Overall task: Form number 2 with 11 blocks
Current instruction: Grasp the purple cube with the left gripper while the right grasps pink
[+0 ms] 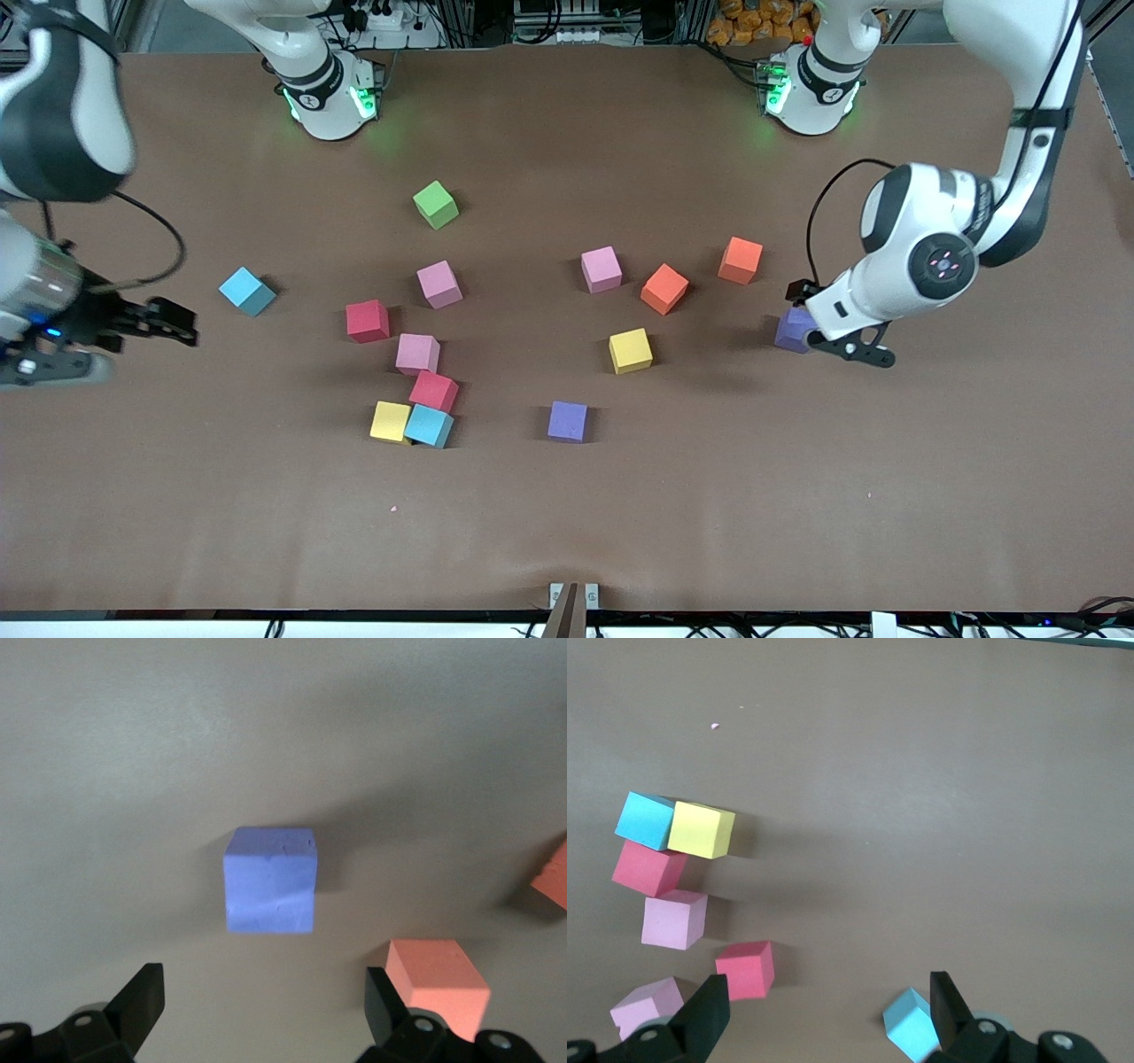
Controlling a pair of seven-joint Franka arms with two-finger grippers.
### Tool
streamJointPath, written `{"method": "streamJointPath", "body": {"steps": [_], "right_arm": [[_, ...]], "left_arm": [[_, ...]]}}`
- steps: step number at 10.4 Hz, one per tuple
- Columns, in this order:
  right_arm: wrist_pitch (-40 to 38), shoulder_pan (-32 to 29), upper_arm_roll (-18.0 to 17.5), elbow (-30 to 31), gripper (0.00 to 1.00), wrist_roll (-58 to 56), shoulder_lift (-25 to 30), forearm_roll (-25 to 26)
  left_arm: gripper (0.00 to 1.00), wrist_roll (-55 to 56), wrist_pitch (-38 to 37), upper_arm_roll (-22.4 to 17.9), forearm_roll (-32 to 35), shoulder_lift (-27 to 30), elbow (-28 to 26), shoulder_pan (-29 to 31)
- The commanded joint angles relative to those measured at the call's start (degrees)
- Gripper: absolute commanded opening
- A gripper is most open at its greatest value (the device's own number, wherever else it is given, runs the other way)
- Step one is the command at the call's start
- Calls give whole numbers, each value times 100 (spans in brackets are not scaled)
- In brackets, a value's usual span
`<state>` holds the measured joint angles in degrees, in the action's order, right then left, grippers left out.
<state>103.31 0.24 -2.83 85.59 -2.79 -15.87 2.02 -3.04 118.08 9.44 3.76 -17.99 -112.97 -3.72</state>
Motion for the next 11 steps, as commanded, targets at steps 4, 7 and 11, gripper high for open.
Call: {"method": "streamJointPath", "body": {"steps": [4,7,11], "right_arm": [[1822,274,-8,1547,100,-467,-48,-220],[2008,476,1,1908,100,-381,-12,-211],[2974,1535,1,2811,100,714,-119,-203]], "left_arm": [[100,-30,732,31,432,-731,47,-111],[100,-13,821,31,433,-934,56,-59],[100,-4,821,23,424,-1101,109,-41]]}}
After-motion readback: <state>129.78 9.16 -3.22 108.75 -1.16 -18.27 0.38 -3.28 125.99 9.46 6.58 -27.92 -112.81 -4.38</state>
